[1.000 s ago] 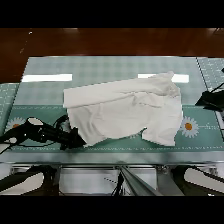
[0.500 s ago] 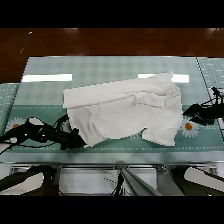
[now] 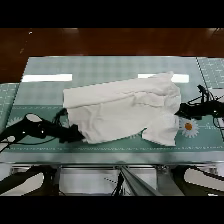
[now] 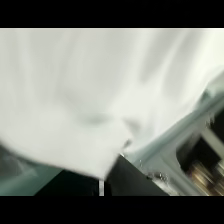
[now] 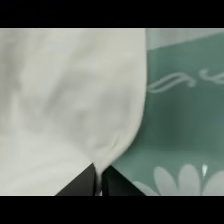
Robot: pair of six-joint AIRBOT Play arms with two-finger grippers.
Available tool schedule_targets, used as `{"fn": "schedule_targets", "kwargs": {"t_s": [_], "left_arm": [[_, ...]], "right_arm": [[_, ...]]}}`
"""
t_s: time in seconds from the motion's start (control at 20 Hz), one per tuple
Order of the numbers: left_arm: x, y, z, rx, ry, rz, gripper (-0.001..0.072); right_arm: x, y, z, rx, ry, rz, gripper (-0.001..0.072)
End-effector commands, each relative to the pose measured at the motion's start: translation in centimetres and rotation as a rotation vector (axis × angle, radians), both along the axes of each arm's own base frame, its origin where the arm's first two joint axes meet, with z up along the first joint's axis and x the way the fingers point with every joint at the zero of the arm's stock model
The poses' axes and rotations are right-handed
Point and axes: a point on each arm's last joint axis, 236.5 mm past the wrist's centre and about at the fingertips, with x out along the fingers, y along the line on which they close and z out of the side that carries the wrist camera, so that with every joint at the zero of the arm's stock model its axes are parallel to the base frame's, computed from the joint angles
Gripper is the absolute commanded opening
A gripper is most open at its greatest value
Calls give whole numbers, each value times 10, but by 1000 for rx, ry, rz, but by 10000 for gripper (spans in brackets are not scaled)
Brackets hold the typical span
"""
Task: Fold the shirts.
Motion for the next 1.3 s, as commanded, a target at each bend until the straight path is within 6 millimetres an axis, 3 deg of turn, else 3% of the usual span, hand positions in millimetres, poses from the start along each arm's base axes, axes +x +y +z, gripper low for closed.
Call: {"fn": "schedule_targets", "kwargs": {"t_s": [0.0, 0.1, 0.15, 0.25, 0.3, 0.4, 0.45, 0.55, 0.65, 0.75, 0.85, 0.95, 1.1, 1.25], "left_arm": [[68, -7, 91, -44, -349, -17, 17], [116, -2, 203, -17, -717, -2, 17], [129, 1, 275, 1, -926, 15, 17], [126, 15, 414, 77, -1315, 67, 17], [111, 25, 485, 127, -1514, 112, 17], [61, 41, 595, 209, -1821, 188, 17], [34, 45, 633, 248, -1931, 204, 17], [-11, 50, 676, 288, -2048, 236, 17], [-33, 59, 680, 392, -2054, 223, 17], [-39, 75, 657, 481, -1930, 236, 17], [-49, 82, 627, 516, -1799, 222, 17], [-58, 83, 607, 550, -1738, 176, 17], [-57, 85, 581, 553, -1614, 157, 17], [-53, 85, 530, 546, -1380, 85, 17]], "right_arm": [[43, 6, 101, -17, -257, 77, 42], [70, 13, 212, -59, -545, 73, 44], [76, 16, 269, -88, -693, 59, 44], [65, 25, 386, -160, -994, 29, 44], [50, 30, 442, -209, -1140, 13, 44], [5, 42, 536, -315, -1391, -17, 44], [-20, 48, 575, -353, -1501, -41, 44], [-72, 57, 634, -418, -1669, -102, 44], [-113, 57, 658, -505, -1704, -165, 44], [-141, 52, 660, -544, -1656, -238, 44], [-157, 56, 649, -578, -1584, -233, 44], [-163, 54, 631, -627, -1485, -206, 44], [-159, 46, 587, -641, -1293, -173, 43], [-144, 30, 524, -637, -1008, -105, 43]]}}
